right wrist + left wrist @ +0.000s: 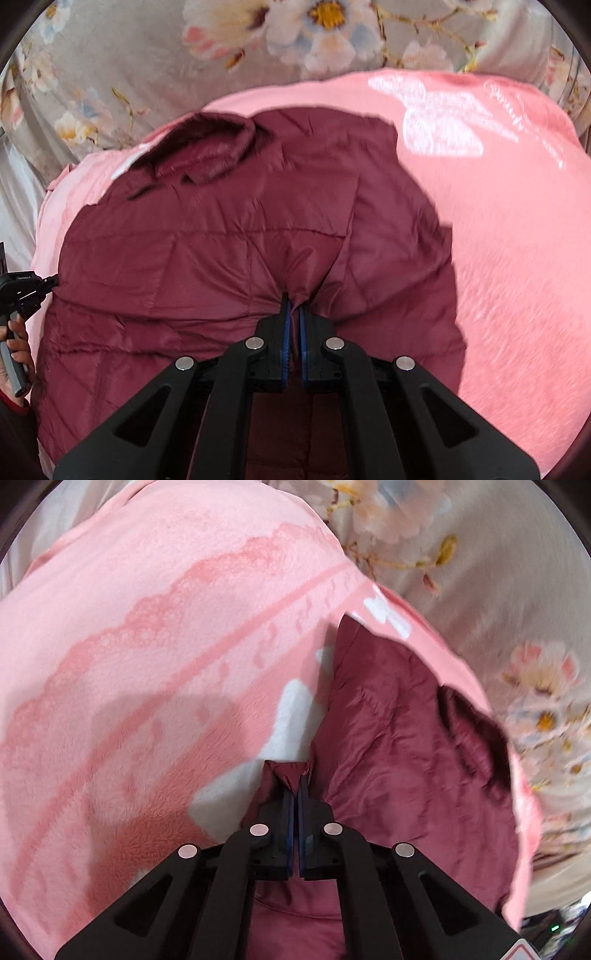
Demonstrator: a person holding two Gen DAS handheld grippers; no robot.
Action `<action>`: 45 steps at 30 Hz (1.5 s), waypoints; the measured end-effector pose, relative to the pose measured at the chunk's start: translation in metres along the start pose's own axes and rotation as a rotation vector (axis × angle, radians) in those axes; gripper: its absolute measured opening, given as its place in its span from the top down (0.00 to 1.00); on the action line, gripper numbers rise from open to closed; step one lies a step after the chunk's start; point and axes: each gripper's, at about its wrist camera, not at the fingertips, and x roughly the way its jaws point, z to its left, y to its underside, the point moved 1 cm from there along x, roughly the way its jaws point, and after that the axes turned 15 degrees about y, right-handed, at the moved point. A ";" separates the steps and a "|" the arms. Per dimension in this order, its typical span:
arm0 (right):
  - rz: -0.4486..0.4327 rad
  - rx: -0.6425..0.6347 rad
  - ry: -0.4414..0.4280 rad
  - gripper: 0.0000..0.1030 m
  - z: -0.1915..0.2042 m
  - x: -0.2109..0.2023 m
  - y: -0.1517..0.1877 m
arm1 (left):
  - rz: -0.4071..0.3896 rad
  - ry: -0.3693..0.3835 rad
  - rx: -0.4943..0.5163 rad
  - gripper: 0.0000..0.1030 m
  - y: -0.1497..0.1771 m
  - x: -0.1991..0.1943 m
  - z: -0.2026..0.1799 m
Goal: Fold large clothes
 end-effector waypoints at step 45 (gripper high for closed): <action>-0.062 -0.181 -0.039 0.81 0.100 -0.003 0.001 | 0.062 -0.141 0.510 0.89 0.083 0.053 -0.142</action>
